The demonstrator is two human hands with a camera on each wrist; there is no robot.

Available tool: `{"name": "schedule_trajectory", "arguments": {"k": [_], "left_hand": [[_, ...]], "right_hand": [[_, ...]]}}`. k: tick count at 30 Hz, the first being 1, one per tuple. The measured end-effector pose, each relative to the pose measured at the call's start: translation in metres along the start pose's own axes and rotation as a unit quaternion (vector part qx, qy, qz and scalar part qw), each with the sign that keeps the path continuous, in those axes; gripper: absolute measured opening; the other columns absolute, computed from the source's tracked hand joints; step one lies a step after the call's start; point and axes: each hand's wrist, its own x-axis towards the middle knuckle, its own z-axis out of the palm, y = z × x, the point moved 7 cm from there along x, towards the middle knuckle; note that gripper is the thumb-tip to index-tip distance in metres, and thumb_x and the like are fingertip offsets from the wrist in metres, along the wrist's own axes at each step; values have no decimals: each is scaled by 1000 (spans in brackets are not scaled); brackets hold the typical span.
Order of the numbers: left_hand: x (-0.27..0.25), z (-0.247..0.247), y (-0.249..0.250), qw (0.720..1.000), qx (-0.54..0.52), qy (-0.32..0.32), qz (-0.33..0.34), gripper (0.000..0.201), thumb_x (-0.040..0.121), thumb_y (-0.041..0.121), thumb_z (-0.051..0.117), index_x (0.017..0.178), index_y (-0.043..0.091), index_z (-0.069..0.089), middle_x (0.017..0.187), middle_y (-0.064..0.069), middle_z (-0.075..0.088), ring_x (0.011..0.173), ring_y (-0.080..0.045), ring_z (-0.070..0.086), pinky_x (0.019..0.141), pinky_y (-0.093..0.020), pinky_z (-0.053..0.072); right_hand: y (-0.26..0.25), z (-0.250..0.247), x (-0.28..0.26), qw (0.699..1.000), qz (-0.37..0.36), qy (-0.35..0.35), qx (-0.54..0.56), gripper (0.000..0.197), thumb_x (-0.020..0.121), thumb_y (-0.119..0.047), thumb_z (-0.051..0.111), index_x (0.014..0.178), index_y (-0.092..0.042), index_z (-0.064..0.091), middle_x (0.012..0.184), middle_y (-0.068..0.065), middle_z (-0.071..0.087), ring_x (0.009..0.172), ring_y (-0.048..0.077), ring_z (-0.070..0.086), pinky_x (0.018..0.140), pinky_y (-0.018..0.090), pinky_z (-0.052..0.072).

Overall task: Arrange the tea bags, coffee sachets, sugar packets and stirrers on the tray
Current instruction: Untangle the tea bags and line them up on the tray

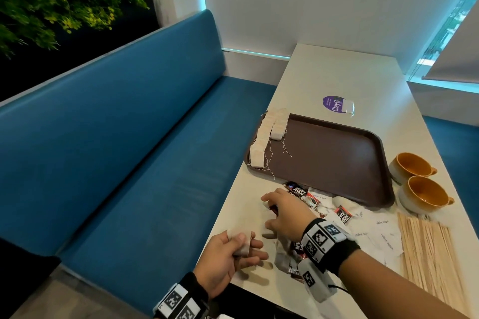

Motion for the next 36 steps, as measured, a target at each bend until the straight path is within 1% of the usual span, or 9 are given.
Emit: {"name": "schedule_trajectory", "arguments": {"k": [7, 12, 17, 21, 25, 29, 32, 34, 36], "left_hand": [[1, -2, 1, 999, -45, 13, 7, 33, 109, 13, 42, 116, -15, 58, 96, -32, 70, 84, -44, 73, 60, -32, 63], [-4, 0, 3, 1000, 5, 2, 15, 19, 99, 4, 58, 116, -4, 63, 106, -24, 74, 97, -37, 74, 76, -37, 56], [0, -3, -4, 1000, 17, -7, 14, 27, 97, -7, 55, 123, -1, 60, 114, -18, 75, 105, -33, 74, 73, -31, 56], [3, 2, -1, 999, -29, -17, 19, 22, 97, -10, 52, 118, -12, 60, 110, -32, 70, 105, -46, 71, 69, -34, 63], [-1, 10, 2, 997, -70, -38, -17, 46, 106, 27, 40, 123, -7, 66, 119, -38, 65, 103, -52, 66, 76, -45, 59], [-1, 8, 0, 995, -62, -64, -43, 57, 107, 51, 38, 126, 11, 71, 119, -30, 68, 104, -43, 65, 78, -38, 63], [1, 5, -2, 997, -28, -65, -27, 41, 96, 21, 67, 129, -4, 63, 116, -32, 68, 104, -43, 68, 84, -38, 63], [3, 3, -6, 998, -22, -60, -29, 35, 92, -2, 64, 124, -12, 57, 108, -31, 70, 96, -43, 73, 76, -38, 64], [4, 1, -7, 998, -10, -52, -20, 26, 95, -9, 57, 120, -14, 56, 99, -27, 71, 92, -43, 74, 71, -37, 63]], "right_hand": [[-4, 4, 4, 999, 23, -23, -33, 44, 84, -19, 76, 125, -30, 65, 114, -5, 64, 103, 15, 62, 91, 29, 52], [-1, -15, -8, 997, 17, 19, 77, 8, 92, -23, 70, 95, -24, 77, 88, -9, 73, 78, 7, 67, 73, 21, 55], [-7, -46, -32, 956, -9, 123, 265, 9, 93, -27, 73, 88, -20, 74, 81, -1, 76, 68, 9, 69, 59, 10, 49], [-31, -34, -43, 946, -85, 9, 313, 6, 96, -10, 68, 95, -12, 73, 83, -2, 76, 72, 6, 69, 68, 18, 52], [-49, -3, -47, 954, -110, -113, 256, 6, 95, -16, 69, 97, -15, 75, 85, -4, 74, 73, 4, 65, 71, 19, 52], [-46, 12, -36, 980, -70, -63, 177, 4, 92, -31, 71, 91, -31, 75, 81, -14, 71, 62, -5, 61, 66, 19, 50], [-41, 11, -34, 983, -51, -33, 172, 5, 91, -32, 74, 94, -29, 77, 86, -13, 70, 64, -5, 59, 68, 18, 49], [-33, 4, -36, 980, -42, -24, 192, 11, 91, -31, 74, 102, -32, 75, 91, -12, 70, 66, -1, 58, 68, 16, 48], [-18, -10, -37, 978, -18, 13, 206, 12, 92, -31, 73, 104, -35, 73, 94, -10, 71, 71, 2, 61, 67, 15, 47]]}}
